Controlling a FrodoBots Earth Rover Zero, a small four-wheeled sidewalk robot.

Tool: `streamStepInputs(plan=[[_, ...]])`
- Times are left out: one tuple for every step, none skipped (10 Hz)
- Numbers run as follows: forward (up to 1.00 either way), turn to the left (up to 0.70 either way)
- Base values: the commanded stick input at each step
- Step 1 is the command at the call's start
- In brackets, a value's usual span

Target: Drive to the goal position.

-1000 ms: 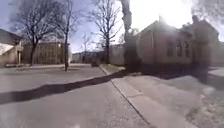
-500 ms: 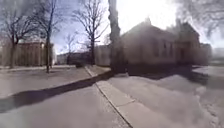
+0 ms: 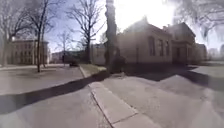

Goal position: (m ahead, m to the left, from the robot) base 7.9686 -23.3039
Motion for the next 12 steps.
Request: streamStepInputs(plan=[[0.85,-0.29],[0.85,-0.34],[0.85,-0.34],[0.85,-0.34],[0.85,-0.34],[0.85,-0.34],[0.85,-0.34],[0.85,-0.34],[0.85,-0.34],[0.85,-0.34],[0.85,-0.34],[0.85,-0.34]])
